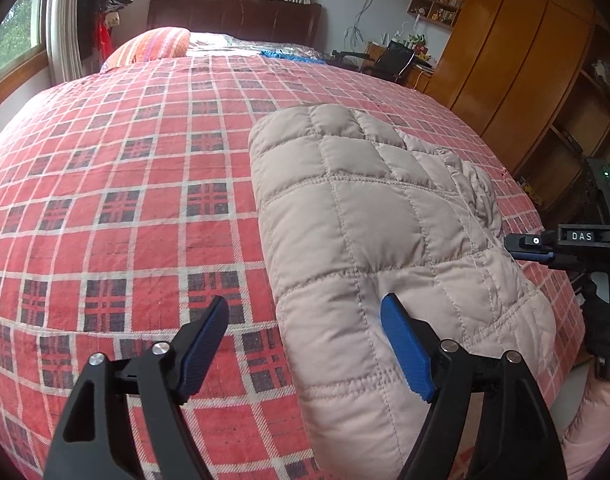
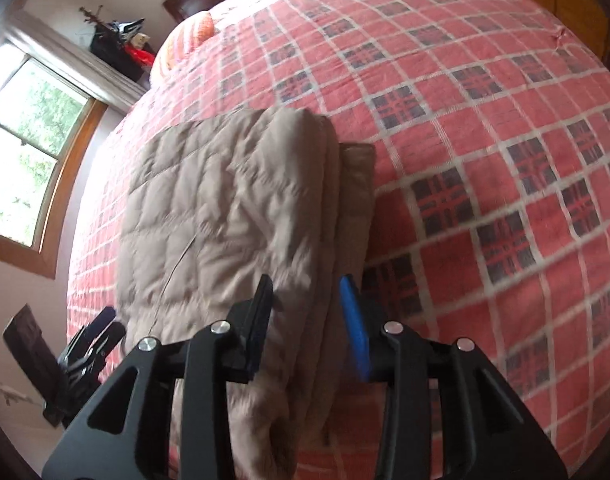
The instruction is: Fold large clothes
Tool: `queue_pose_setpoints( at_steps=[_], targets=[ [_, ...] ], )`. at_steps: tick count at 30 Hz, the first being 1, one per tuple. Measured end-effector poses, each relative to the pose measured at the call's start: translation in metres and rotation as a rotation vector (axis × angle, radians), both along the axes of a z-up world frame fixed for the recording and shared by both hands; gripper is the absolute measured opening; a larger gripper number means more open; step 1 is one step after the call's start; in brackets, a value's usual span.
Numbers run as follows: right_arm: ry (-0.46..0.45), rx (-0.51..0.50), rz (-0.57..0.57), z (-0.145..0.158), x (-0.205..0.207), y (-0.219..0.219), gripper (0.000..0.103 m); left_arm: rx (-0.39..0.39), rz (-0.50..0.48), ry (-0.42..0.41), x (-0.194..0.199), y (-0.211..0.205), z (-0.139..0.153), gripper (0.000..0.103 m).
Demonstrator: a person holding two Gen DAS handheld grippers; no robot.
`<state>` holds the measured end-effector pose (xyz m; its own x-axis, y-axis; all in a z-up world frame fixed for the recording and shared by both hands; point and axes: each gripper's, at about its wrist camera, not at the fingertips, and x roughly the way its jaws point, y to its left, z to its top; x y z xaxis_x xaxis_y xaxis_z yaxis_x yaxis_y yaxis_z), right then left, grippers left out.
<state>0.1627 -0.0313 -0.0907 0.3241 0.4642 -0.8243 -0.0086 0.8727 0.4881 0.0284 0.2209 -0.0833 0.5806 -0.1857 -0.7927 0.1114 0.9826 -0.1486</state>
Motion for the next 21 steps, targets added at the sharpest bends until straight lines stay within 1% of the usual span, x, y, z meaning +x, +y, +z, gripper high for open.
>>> queue_pose_setpoints(
  at_steps=[1,3,5,8,11,12,13,15,18,21],
  targets=[
    [0.002,0.016,0.013,0.002,-0.009,0.003,0.039,0.003,-0.005,-0.006,-0.006,0.000,0.001,0.078],
    [0.004,0.041,0.048,0.003,-0.030,0.009,0.039,0.006,-0.011,-0.011,-0.017,0.001,0.003,0.078],
    [-0.002,0.043,0.071,0.002,-0.047,0.016,0.039,0.003,-0.016,-0.008,-0.026,0.001,0.002,0.078],
    [0.006,0.063,0.085,-0.003,-0.063,0.019,0.036,-0.009,-0.021,0.000,-0.036,0.001,0.000,0.078],
    [0.017,0.079,0.112,-0.012,-0.075,0.023,0.022,-0.006,-0.024,0.010,-0.040,0.000,-0.007,0.079],
    [0.025,0.080,0.109,-0.017,-0.078,0.023,0.015,-0.006,-0.024,0.012,-0.039,0.001,-0.009,0.079],
    [0.033,0.083,0.104,-0.022,-0.080,0.023,0.012,-0.010,-0.025,0.017,-0.039,0.001,-0.011,0.080],
    [0.037,0.074,0.104,-0.028,-0.084,0.026,0.012,-0.019,-0.027,0.031,-0.036,0.003,-0.017,0.081],
    [0.067,0.077,0.109,-0.041,-0.084,0.028,0.012,-0.019,-0.033,0.037,-0.035,0.004,-0.023,0.082],
    [0.064,0.095,0.117,-0.043,-0.083,0.022,0.015,-0.055,-0.039,0.046,-0.033,0.011,-0.020,0.082]
  ],
)
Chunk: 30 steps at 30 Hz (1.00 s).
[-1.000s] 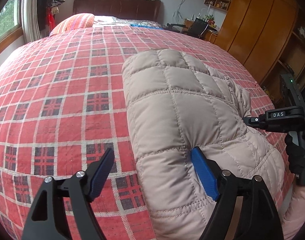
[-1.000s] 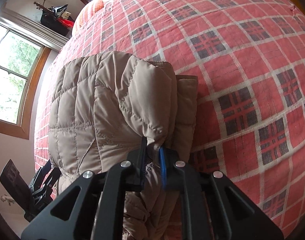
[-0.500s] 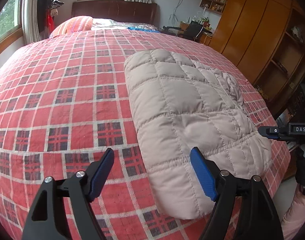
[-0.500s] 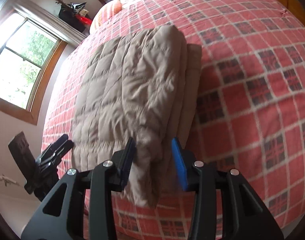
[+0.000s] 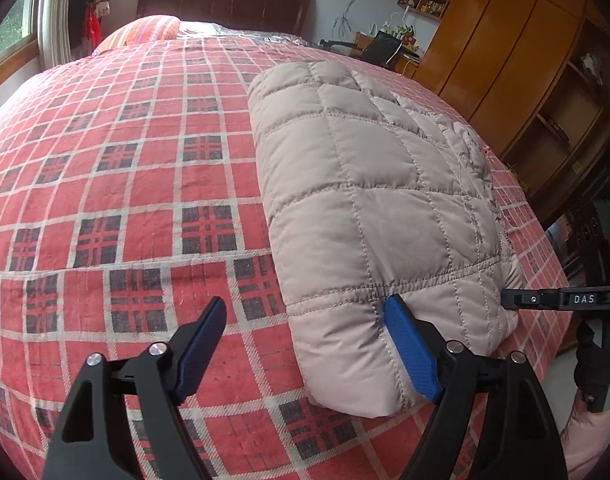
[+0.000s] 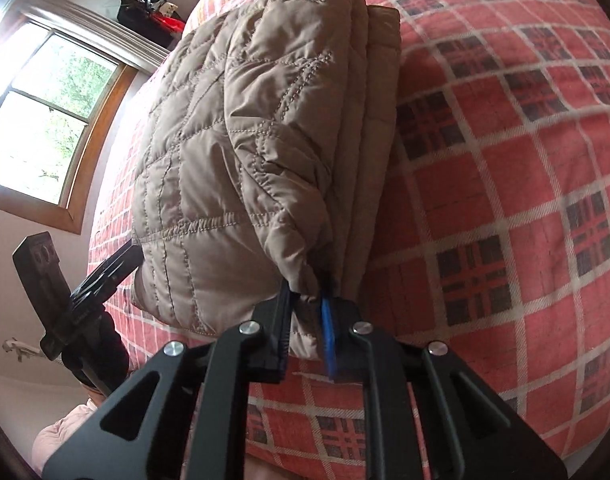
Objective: Fold large clothes
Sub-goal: 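Grasp the jacket bundle sides with both tools and lift it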
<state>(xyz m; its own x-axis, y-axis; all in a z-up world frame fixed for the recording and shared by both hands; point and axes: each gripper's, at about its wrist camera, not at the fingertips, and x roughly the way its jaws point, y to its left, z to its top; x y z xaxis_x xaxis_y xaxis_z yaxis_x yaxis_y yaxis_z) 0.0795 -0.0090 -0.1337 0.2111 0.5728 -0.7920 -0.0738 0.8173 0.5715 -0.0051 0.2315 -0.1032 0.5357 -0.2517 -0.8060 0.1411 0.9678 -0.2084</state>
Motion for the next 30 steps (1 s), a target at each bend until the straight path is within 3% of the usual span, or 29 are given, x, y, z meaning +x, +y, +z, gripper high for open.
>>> queue_pose_setpoints(
  at_steps=[2,4,6,8,10,16,21,27,30],
  targets=[
    [-0.019,-0.004,-0.002,0.008,0.002,-0.002,0.022,-0.042,-0.001,0.014,0.005,0.007,0.004,0.081],
    [-0.059,-0.024,-0.010,0.018,0.004,-0.014,0.046,-0.105,0.004,0.026,0.012,0.017,0.008,0.081],
    [-0.100,-0.033,-0.032,0.029,0.004,-0.021,0.060,-0.163,0.008,0.036,0.024,0.028,0.011,0.081],
    [-0.131,-0.016,-0.045,0.038,0.011,-0.028,0.061,-0.200,0.005,0.058,0.038,0.035,0.010,0.081],
    [-0.143,0.007,-0.050,0.040,0.021,-0.034,0.072,-0.245,-0.003,0.086,0.052,0.040,0.007,0.081],
    [-0.083,0.130,-0.068,0.017,0.061,-0.045,0.075,-0.326,-0.034,0.148,0.083,0.042,-0.009,0.081],
    [-0.039,0.200,-0.053,-0.010,0.076,-0.045,0.080,-0.469,-0.096,0.214,0.100,0.045,-0.030,0.083],
    [0.005,0.283,-0.055,-0.038,0.080,-0.052,0.089,-0.556,-0.145,0.269,0.118,0.039,-0.050,0.088],
    [0.022,0.341,-0.044,-0.051,0.083,-0.052,0.089,-0.561,-0.180,0.269,0.124,0.026,-0.051,0.089]
  ],
)
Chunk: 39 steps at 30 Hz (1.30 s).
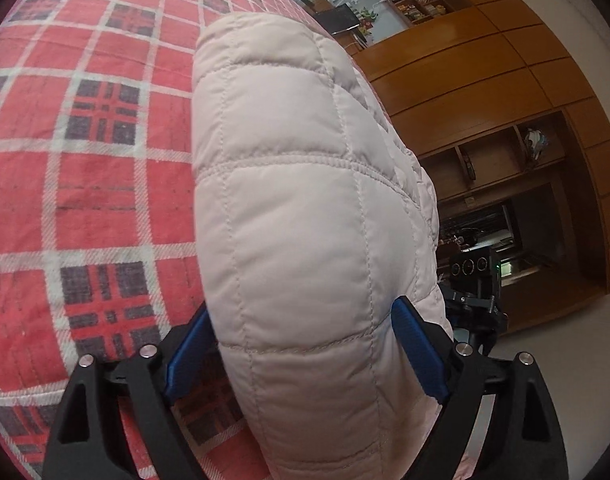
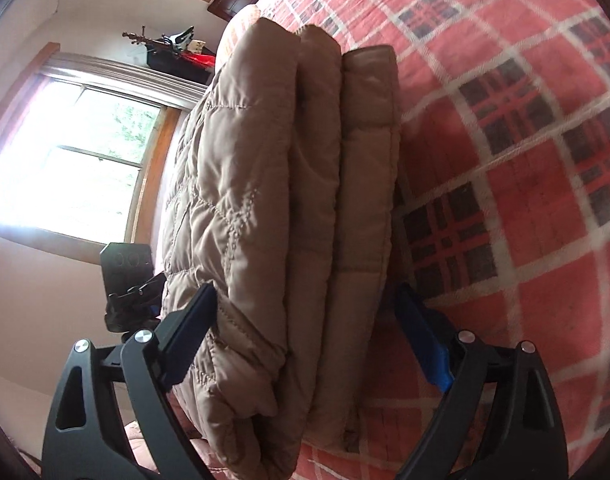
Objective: Fold large clothes
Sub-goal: 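Grasp the jacket bundle sides with both tools and lift it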
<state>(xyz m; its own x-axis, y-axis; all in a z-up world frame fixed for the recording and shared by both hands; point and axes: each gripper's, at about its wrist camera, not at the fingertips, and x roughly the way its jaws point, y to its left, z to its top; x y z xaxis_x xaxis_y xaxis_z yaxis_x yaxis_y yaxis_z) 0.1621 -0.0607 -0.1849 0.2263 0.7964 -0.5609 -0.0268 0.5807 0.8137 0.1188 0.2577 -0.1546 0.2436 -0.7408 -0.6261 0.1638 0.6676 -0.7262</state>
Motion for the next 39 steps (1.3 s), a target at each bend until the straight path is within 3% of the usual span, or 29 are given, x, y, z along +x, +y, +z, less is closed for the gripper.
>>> queue_pose_setpoints(
  at_steps=[5,12,16,23,31,34,39],
  targets=[
    [-0.015,0.059,0.037,-0.012,0.005,0.012,0.090,0.049,-0.019,-0.019,0.001,-0.022,0.003,0.092],
    [-0.044,0.071,0.054,-0.008,0.005,0.020,0.055,0.061,0.001,-0.063,-0.007,-0.026,0.014,0.066],
    [-0.099,0.032,0.055,0.009,-0.004,0.023,0.044,0.051,0.002,-0.120,-0.011,-0.028,0.025,0.053],
    [-0.217,-0.011,0.107,0.058,-0.006,0.049,0.041,0.002,0.039,-0.195,-0.021,-0.009,0.062,0.051],
    [-0.305,-0.035,0.199,0.095,0.038,0.108,0.041,0.033,0.161,-0.302,-0.008,0.057,0.105,0.052],
    [-0.307,-0.026,0.224,0.091,0.064,0.130,0.041,0.038,0.212,-0.308,0.005,0.085,0.107,0.052],
    [-0.261,-0.006,0.240,0.055,0.106,0.143,0.041,0.056,0.253,-0.285,0.036,0.121,0.091,0.053]
  ],
)
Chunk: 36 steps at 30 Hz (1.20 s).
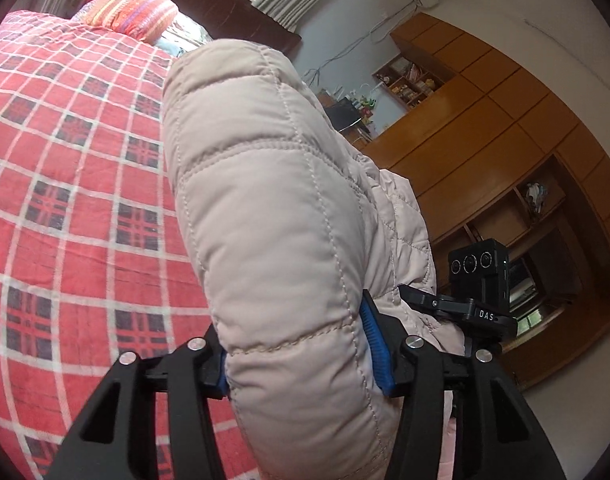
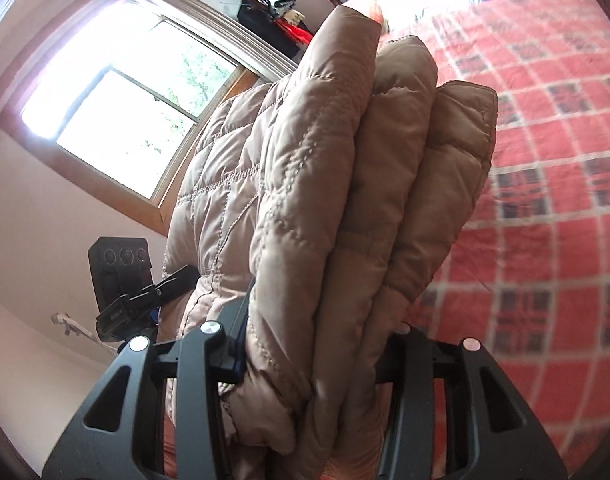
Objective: Fold large clothes
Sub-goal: 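Grasp the jacket bundle sides with both tools and lift it, then lower the jacket bundle onto the bed and open both tools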
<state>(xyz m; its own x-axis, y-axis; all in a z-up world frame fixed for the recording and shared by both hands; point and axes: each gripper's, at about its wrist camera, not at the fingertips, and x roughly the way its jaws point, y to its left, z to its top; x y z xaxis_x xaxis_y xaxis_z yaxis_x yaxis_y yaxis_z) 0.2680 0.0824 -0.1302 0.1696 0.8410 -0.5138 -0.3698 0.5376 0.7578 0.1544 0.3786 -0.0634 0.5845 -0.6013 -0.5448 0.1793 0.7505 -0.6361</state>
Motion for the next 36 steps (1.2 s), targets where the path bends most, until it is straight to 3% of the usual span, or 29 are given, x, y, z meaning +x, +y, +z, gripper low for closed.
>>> queue_pose_setpoints(
  at_steps=[5,9,11,13,15,19,22,29,33,36],
  targets=[
    [0.080,-0.026,-0.009,-0.043,0.020,0.003,0.042,-0.002,0.005,0.086,0.029,0.023,-0.043,0.055],
    [0.114,0.029,0.004,-0.072,0.023,-0.009,0.047,0.011,-0.004,0.086,0.033,0.031,-0.064,0.071],
    [0.123,0.032,0.000,-0.080,0.025,-0.020,0.051,0.018,0.003,0.093,0.033,0.031,-0.065,0.073],
    [0.122,0.017,-0.010,-0.083,0.023,-0.032,0.064,0.041,0.019,0.095,0.031,0.028,-0.061,0.077],
    [0.110,0.003,-0.023,-0.079,0.025,-0.018,0.069,0.063,0.039,0.104,0.027,0.024,-0.055,0.078],
    [0.087,-0.004,-0.049,-0.064,0.006,-0.038,0.081,0.118,0.061,0.114,0.014,0.027,-0.044,0.084],
    [0.074,0.004,-0.052,-0.055,-0.016,-0.065,0.081,0.141,0.063,0.107,-0.010,0.028,-0.038,0.085],
    [0.009,-0.099,-0.062,-0.053,-0.081,-0.103,0.081,0.252,0.087,0.057,-0.073,0.011,-0.031,0.085],
    [0.026,-0.166,-0.093,-0.064,-0.105,-0.106,0.077,0.319,0.108,0.061,-0.082,0.001,-0.041,0.087],
    [0.050,-0.187,-0.099,-0.074,-0.099,-0.106,0.077,0.341,0.116,0.084,-0.080,0.000,-0.053,0.089]
  ],
)
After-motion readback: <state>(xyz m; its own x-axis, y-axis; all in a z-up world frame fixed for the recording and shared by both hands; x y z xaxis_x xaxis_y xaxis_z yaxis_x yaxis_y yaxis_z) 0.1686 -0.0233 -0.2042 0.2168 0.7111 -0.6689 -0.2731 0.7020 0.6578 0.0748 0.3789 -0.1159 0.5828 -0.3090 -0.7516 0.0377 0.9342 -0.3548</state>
